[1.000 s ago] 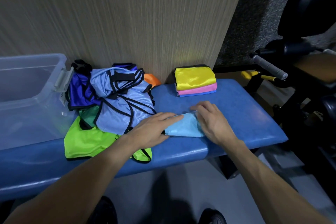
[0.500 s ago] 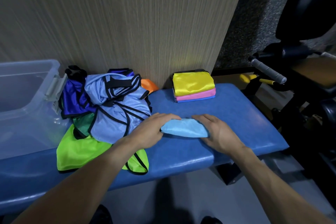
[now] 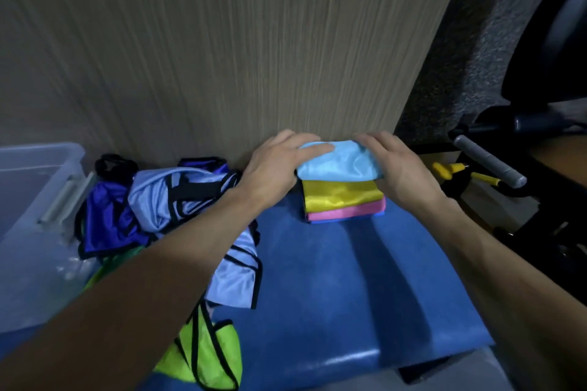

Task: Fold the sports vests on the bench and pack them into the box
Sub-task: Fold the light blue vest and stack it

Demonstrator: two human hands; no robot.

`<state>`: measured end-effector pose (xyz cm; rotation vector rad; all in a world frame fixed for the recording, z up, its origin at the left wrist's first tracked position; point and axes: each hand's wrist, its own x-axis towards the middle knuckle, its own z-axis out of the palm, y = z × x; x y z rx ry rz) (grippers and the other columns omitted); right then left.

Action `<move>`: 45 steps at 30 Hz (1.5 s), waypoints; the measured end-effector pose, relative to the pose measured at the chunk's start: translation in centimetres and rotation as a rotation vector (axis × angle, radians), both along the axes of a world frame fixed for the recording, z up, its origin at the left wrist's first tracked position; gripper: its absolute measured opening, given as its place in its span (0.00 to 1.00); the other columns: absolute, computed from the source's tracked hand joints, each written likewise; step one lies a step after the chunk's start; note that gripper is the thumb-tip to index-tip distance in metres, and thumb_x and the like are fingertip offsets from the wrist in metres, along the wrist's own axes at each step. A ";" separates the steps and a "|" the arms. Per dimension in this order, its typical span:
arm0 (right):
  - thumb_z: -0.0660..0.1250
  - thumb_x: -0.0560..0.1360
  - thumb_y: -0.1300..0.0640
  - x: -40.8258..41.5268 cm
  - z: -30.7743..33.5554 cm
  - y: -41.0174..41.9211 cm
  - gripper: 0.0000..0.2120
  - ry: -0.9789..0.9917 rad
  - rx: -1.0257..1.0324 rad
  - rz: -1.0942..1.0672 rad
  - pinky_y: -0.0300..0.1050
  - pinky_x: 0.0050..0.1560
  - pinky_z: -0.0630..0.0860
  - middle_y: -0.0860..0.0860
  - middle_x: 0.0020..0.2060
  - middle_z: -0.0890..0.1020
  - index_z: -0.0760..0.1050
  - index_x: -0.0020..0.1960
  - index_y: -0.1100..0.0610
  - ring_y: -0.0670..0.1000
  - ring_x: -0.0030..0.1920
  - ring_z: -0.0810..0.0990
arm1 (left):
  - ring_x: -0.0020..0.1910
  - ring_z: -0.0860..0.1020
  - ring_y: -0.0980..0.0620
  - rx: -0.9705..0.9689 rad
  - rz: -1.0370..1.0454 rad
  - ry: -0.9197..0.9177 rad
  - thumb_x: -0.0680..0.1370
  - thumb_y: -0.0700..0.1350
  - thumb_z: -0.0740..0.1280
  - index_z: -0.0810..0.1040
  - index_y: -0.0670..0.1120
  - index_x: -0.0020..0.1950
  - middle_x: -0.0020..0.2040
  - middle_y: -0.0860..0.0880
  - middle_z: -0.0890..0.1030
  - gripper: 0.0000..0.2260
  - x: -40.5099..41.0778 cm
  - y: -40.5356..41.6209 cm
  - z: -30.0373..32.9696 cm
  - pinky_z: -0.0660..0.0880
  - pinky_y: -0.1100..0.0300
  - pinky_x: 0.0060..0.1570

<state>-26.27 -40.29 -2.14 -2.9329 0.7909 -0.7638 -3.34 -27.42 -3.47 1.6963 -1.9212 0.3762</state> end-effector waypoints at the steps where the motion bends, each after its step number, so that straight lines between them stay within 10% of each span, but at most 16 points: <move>1: 0.67 0.64 0.72 0.3 -0.5 -0.9 0.39 0.056 0.004 -0.002 0.57 0.62 0.75 0.55 0.63 0.74 0.68 0.74 0.56 0.61 0.62 0.74 | 0.58 0.74 0.46 0.006 0.019 -0.028 0.66 0.28 0.70 0.76 0.58 0.71 0.67 0.53 0.77 0.39 0.4 -0.6 -0.7 0.75 0.52 0.57; 9: 0.69 0.67 0.53 -0.7 -2.6 -4.1 0.45 0.366 0.258 -0.113 0.61 0.67 0.70 0.48 0.75 0.62 0.55 0.81 0.43 0.58 0.71 0.64 | 0.54 0.70 0.46 0.050 0.134 -0.101 0.67 0.26 0.68 0.77 0.58 0.71 0.63 0.50 0.77 0.38 0.6 -1.9 -6.0 0.64 0.58 0.49; 13: 0.68 0.72 0.45 -1.1 -1.8 -2.8 0.34 0.043 0.548 -0.171 0.53 0.72 0.66 0.53 0.66 0.72 0.67 0.76 0.47 0.56 0.68 0.71 | 0.61 0.68 0.47 0.148 0.120 -0.084 0.72 0.27 0.62 0.70 0.63 0.75 0.70 0.52 0.71 0.40 0.2 -2.2 -5.0 0.68 0.55 0.55; 21: 0.67 0.78 0.44 1.4 -3.2 -2.5 0.14 -0.206 0.508 -0.459 0.54 0.53 0.78 0.58 0.48 0.85 0.82 0.52 0.54 0.63 0.55 0.81 | 0.51 0.80 0.51 0.018 0.358 0.703 0.80 0.42 0.65 0.82 0.49 0.58 0.49 0.52 0.82 0.09 -1.6 -1.4 -3.9 0.75 0.56 0.54; 27: 0.69 0.78 0.48 2.3 -2.9 -3.1 0.08 -0.298 0.493 -0.487 0.47 0.45 0.70 0.59 0.45 0.84 0.75 0.44 0.49 0.64 0.52 0.80 | 0.37 0.77 0.58 0.084 0.347 0.876 0.77 0.50 0.72 0.81 0.51 0.54 0.35 0.58 0.78 0.07 -3.1 -2.1 -3.8 0.74 0.60 0.43; 34: 0.64 0.81 0.51 4.3 -3.4 -3.2 0.09 -0.248 0.488 -0.497 0.52 0.48 0.70 0.63 0.51 0.81 0.75 0.53 0.56 0.67 0.54 0.77 | 0.40 0.78 0.51 0.022 0.468 0.786 0.80 0.46 0.67 0.78 0.52 0.48 0.36 0.55 0.78 0.02 -2.8 -3.8 -3.8 0.77 0.50 0.47; 40: 0.62 0.82 0.52 4.8 -3.6 -3.2 0.10 -0.186 0.416 -0.527 0.58 0.51 0.74 0.65 0.53 0.78 0.72 0.55 0.60 0.69 0.54 0.76 | 0.60 0.72 0.46 -0.169 0.249 0.067 0.82 0.52 0.59 0.80 0.52 0.63 0.61 0.51 0.76 0.14 -5.9 -3.6 -2.7 0.70 0.50 0.58; 45: 0.62 0.74 0.60 4.6 -3.7 -2.1 0.06 -0.105 -0.126 -0.339 0.56 0.40 0.71 0.58 0.48 0.75 0.73 0.51 0.59 0.64 0.47 0.75 | 0.64 0.73 0.45 0.139 0.179 -0.135 0.83 0.55 0.47 0.76 0.51 0.72 0.65 0.50 0.79 0.25 -4.6 -4.9 -5.8 0.65 0.48 0.70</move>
